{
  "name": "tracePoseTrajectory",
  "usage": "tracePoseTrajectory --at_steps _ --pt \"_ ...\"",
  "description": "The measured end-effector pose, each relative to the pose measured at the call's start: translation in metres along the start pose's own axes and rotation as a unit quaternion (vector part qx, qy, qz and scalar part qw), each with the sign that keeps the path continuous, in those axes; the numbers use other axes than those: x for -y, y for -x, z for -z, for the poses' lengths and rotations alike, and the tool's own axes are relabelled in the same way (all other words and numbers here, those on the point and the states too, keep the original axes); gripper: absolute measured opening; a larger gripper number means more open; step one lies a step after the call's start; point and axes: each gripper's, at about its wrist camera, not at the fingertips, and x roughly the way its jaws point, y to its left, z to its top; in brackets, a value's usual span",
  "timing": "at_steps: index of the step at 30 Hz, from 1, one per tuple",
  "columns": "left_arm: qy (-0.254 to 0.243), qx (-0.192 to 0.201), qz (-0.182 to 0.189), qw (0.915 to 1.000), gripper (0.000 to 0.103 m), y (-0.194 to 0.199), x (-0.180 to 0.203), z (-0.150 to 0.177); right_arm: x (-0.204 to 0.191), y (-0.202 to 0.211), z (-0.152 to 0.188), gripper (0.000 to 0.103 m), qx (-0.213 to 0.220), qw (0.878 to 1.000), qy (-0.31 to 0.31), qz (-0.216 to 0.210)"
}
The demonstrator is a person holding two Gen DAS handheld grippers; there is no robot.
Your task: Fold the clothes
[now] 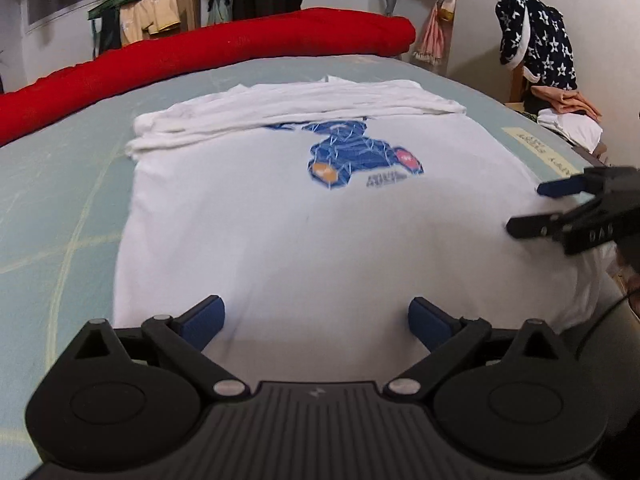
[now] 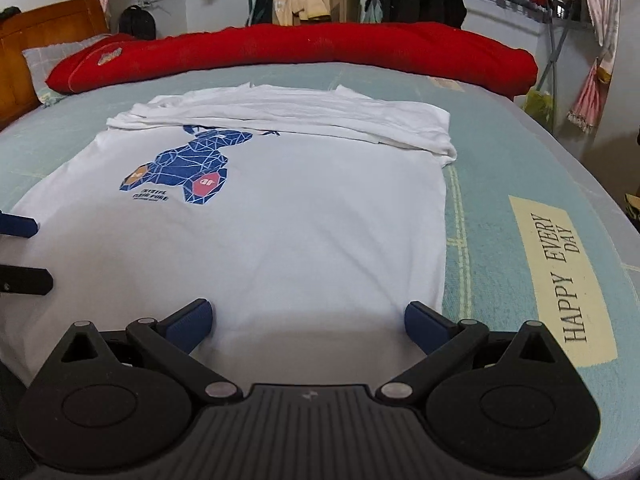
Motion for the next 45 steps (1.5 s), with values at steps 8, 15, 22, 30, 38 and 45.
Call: tracePoseTrajectory --at_steps 8,15,22,30,38,45 --pt "0.051 0.003 -0.002 0.9987 0.099 0.019 -0.014 0.004 -0.019 0.009 -0.022 0.103 0.023 0.999 0.005 -0.046" --pt "0.044 0.003 -0.028 0.9986 0.101 0.017 -0.006 0.022 -0.056 -0.006 -0.009 0.103 0.001 0.997 0.072 -0.036" --pt "0.031 0.006 -0.023 0.9992 0.101 0.031 0.003 0.021 -0.041 0.026 0.013 0.103 0.005 0.997 0.062 -0.036" --pt "0.002 0.004 -0.032 0.9995 0.101 0.017 0.032 0.024 -0.048 0.020 0.025 0.103 0.017 0.998 0.057 -0.018" --pt "0.005 0.029 -0.032 0.9991 0.101 0.051 0.035 0.053 -0.046 0.030 0.048 0.103 0.062 0.998 0.033 -0.007" --pt "0.055 0.020 -0.028 0.9979 0.101 0.048 0.015 0.056 -0.048 0.029 0.048 0.103 0.070 0.997 0.027 0.001"
